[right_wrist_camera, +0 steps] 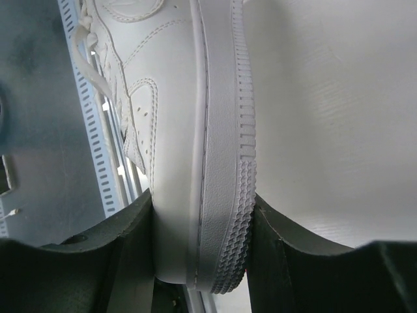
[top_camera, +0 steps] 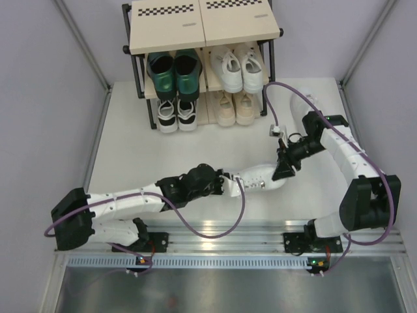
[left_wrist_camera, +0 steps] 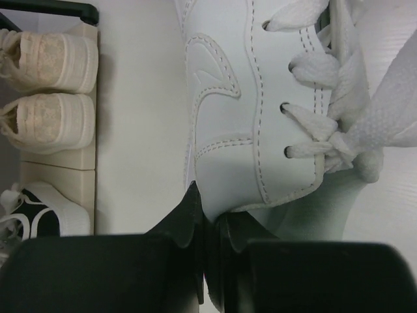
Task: Place and organize the shoes onto the shoe shelf
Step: Pick up the shoe at the center of the board, then place the shoe at the shoe shelf.
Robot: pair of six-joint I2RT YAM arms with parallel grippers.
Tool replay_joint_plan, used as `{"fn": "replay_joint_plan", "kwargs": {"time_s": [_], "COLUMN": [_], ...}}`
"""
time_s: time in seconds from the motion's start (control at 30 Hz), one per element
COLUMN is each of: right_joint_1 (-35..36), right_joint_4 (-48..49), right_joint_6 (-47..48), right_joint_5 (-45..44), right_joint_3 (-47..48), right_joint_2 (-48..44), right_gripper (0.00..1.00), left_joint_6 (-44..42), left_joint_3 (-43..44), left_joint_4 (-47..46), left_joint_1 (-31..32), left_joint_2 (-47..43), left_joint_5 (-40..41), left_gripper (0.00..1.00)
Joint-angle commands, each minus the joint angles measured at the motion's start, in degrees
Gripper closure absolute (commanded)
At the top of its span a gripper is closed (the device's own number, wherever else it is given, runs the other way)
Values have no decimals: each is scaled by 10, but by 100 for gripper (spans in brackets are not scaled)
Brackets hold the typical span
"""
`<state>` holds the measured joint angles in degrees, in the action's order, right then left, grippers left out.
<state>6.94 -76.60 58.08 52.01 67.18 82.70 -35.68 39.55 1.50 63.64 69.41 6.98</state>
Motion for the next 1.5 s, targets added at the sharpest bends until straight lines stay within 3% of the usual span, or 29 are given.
{"fn": "replay_joint_plan", "kwargs": {"time_s": [0.0,0.1,0.13,0.2,0.27,0.3,0.57,0.67,0.77,1.03,1.23,1.33,1.47], "right_joint_1": [11,11,10,-1,-17,-25,-213,-285,-302,-303,-303,-303,-303], "right_joint_4": [-90,-90,-90,-90,-89,-90,-61,11,99,177,179,180,175], "right_joint_6": [41,39,36,30,19,15,-48,-103,-145,-154,-138,-133,-126], "right_joint_5": [111,111,113,118,110,109,157,165,158,189,196,197,197], "right_joint_3": [20,25,29,45,84,100,233,203,119,-49,-85,-91,-95], "right_joint_2": [-19,-18,-19,-19,-20,-23,-41,-68,-103,-132,-134,-138,-140], "right_gripper": [100,96,80,60,8,1,1,0,0,0,0,1,1], "left_joint_6": [10,67,90,167,247,276,487,520,549,522,414,394,426], "left_joint_3": [33,36,41,47,48,46,42,89,181,545,713,751,808], "left_joint_4": [-39,-31,-23,18,44,59,122,155,201,308,284,225,199], "left_joint_1": [0,0,0,0,0,0,-1,-1,-1,-2,-21,-81,-184], "left_joint_2": [11,-9,-22,-35,-56,-64,-174,-197,-186,-44,56,88,136], "left_joint_5": [7,1,0,0,-15,-21,23,56,114,268,399,401,345], "left_gripper": [100,100,100,100,100,100,100,100,100,100,100,100,100]}}
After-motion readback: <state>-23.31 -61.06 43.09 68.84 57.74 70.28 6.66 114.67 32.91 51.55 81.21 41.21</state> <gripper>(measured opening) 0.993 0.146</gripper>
